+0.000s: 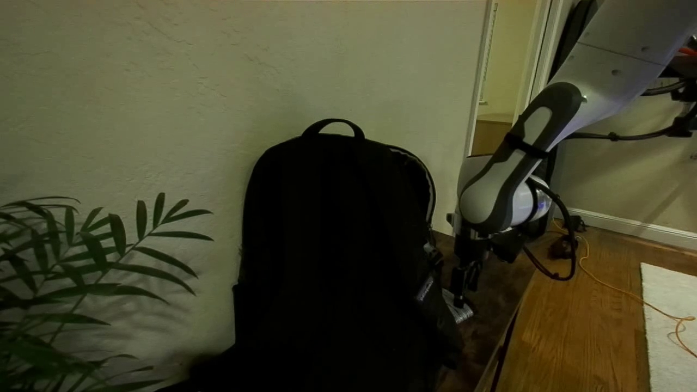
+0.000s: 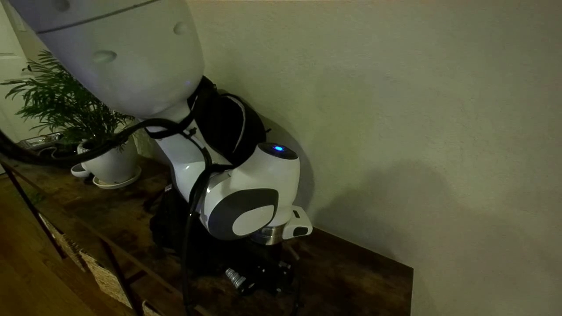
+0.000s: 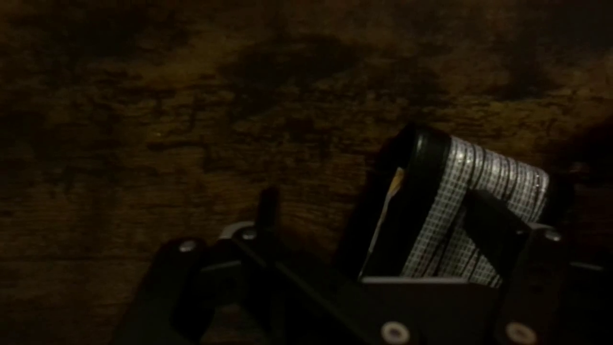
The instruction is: Pick up the wallet and put it in the bag
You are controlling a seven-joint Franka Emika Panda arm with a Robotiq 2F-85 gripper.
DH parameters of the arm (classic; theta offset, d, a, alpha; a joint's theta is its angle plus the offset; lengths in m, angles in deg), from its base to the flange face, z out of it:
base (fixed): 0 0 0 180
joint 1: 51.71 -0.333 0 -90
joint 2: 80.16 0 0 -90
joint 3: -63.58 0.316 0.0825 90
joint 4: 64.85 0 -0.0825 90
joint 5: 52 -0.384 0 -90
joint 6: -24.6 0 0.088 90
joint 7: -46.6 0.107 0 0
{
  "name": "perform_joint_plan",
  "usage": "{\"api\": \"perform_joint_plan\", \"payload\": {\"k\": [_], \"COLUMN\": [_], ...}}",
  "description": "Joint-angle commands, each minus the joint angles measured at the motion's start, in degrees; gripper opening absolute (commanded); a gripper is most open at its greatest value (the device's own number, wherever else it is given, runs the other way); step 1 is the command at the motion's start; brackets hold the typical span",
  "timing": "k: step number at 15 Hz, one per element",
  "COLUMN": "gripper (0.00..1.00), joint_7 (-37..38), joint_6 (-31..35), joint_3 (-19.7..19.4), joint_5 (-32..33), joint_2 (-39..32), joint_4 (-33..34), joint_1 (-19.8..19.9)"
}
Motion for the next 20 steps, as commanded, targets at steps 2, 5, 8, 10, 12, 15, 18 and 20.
{"api": "perform_joint_plan", "payload": {"k": [2,5,8,10,12,15,18,20], "gripper": [0.6,0.41,0.25,0.1,0.03,0.0,0.03,0.31], "joint_7": [1.3,0.7,0.2,-0.2,-0.7,-1.7,-2.6,-2.3], "joint_6": [-0.4,-1.0,-1.4,-1.7,-1.7,-1.4,-0.7,-0.2], "joint_3": [1.6,2.9,4.0,4.4,4.9,6.4,7.4,6.9], "joint_5": [-0.9,-1.7,-2.1,-2.3,-2.5,-3.3,-3.8,-3.2], "joint_2": [0.6,0.4,-0.1,-0.3,-0.2,0.3,1.3,2.7], "joint_4": [-0.7,-0.1,0.3,0.7,0.7,0.4,-0.7,-1.8], "joint_1": [1.7,2.4,3.3,4.1,5.2,7.1,8.2,7.7]}}
